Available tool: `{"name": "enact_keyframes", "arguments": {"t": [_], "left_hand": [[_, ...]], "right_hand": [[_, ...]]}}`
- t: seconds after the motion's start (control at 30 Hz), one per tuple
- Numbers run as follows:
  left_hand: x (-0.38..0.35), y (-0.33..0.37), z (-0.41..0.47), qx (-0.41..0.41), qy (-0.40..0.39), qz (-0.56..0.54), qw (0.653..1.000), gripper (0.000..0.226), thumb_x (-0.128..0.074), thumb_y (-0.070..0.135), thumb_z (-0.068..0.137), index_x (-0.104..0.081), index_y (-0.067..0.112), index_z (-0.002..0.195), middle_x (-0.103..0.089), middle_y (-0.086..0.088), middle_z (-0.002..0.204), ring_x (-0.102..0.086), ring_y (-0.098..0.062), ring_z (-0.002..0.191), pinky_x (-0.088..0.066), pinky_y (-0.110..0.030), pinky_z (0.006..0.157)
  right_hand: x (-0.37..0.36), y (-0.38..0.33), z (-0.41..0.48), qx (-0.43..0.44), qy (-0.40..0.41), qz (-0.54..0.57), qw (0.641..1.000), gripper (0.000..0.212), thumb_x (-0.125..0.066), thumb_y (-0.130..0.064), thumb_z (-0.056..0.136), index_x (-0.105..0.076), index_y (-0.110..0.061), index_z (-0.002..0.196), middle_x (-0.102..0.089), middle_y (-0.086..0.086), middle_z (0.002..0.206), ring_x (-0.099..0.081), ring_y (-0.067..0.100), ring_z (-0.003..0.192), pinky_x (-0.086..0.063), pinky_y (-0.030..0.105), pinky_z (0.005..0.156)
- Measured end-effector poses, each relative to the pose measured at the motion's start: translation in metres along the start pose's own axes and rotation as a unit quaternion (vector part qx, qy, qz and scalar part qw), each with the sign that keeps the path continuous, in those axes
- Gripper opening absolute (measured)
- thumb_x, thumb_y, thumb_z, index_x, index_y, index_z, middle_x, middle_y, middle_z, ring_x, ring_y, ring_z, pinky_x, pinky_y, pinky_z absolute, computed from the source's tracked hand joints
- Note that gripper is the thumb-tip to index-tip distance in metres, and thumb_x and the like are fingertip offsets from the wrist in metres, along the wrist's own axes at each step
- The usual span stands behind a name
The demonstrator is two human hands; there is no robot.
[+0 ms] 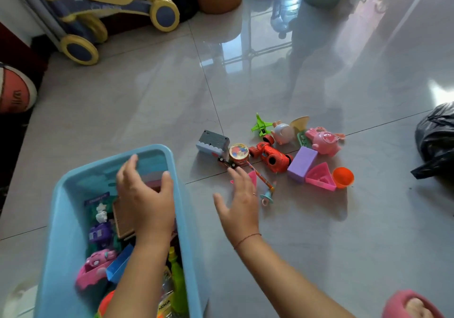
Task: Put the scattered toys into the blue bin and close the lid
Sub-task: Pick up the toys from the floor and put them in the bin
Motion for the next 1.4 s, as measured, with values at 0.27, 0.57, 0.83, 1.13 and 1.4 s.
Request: {"name": "enact_keyframes", "arguments": {"t": [0.27, 0.57, 0.83, 1.13, 1.4], "left_hand": [[-0.161, 0.021, -0.06, -0.11, -0.389, 0.211, 0.89, 0.088, -0.066, 0.042, 0.081, -0.013, 0.022, 0.149, -0.01, -0.004, 0.158, -0.007, -0.024, 0.145, -0.01, -0.042, 0.118], [-0.215, -0.023, -0.078, -0.041, -0.418, 0.205, 0.884, 0.089, -0.07, 0.037, 0.077, -0.017, 0.019, 0.146, -0.03, -0.004, 0.147, -0.022, -0.026, 0.138, -0.03, -0.039, 0.109], [-0.186, -0.025, -0.101, 0.025, -0.384, 0.143, 0.912, 0.082, -0.071, 0.033, 0.076, -0.026, 0.015, 0.142, -0.038, -0.005, 0.14, -0.032, -0.028, 0.129, -0.035, -0.035, 0.105], [-0.075, 0.049, -0.085, -0.011, -0.231, -0.084, 0.969, 0.081, -0.077, 0.037, 0.072, -0.033, 0.022, 0.138, -0.047, 0.001, 0.133, -0.046, -0.015, 0.119, -0.042, -0.025, 0.096], [0.058, -0.019, -0.029, 0.122, 0.102, 0.0, 0.987, 0.079, -0.078, 0.026, 0.072, -0.036, 0.01, 0.137, -0.045, -0.018, 0.132, -0.044, -0.034, 0.121, -0.039, -0.046, 0.098]], "right_hand": [[0.022, 0.125, 0.041, -0.118, -0.125, -0.248, 0.954, 0.075, -0.064, -0.039, 0.081, -0.022, -0.04, 0.144, -0.014, 0.008, 0.154, -0.021, 0.028, 0.139, -0.026, 0.043, 0.11], [0.014, 0.15, 0.048, -0.054, -0.113, -0.251, 0.96, 0.067, -0.06, -0.023, 0.081, -0.034, -0.03, 0.141, -0.04, 0.014, 0.139, -0.045, 0.035, 0.118, -0.043, 0.042, 0.093], [0.033, 0.169, -0.004, -0.17, 0.043, -0.094, 0.98, 0.061, -0.055, 0.003, 0.075, -0.047, -0.016, 0.133, -0.054, 0.009, 0.124, -0.053, 0.03, 0.107, -0.045, 0.034, 0.087], [0.065, 0.052, -0.03, -0.169, 0.173, 0.123, 0.963, 0.025, -0.067, -0.005, 0.08, -0.057, -0.021, 0.095, -0.063, 0.006, 0.098, -0.062, 0.009, 0.075, -0.053, 0.025, 0.071], [0.005, -0.092, -0.075, 0.125, -0.056, 0.153, 0.979, 0.021, -0.059, -0.018, 0.08, -0.054, -0.023, 0.1, -0.055, -0.007, 0.097, -0.054, 0.006, 0.086, -0.048, 0.021, 0.076]]}}
Point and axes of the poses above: each hand's wrist, its own z-axis towards the middle knuckle, its own x-axis out of the back of the hand, y = z × x, the point moved 1 cm from there along z, towards the middle knuckle
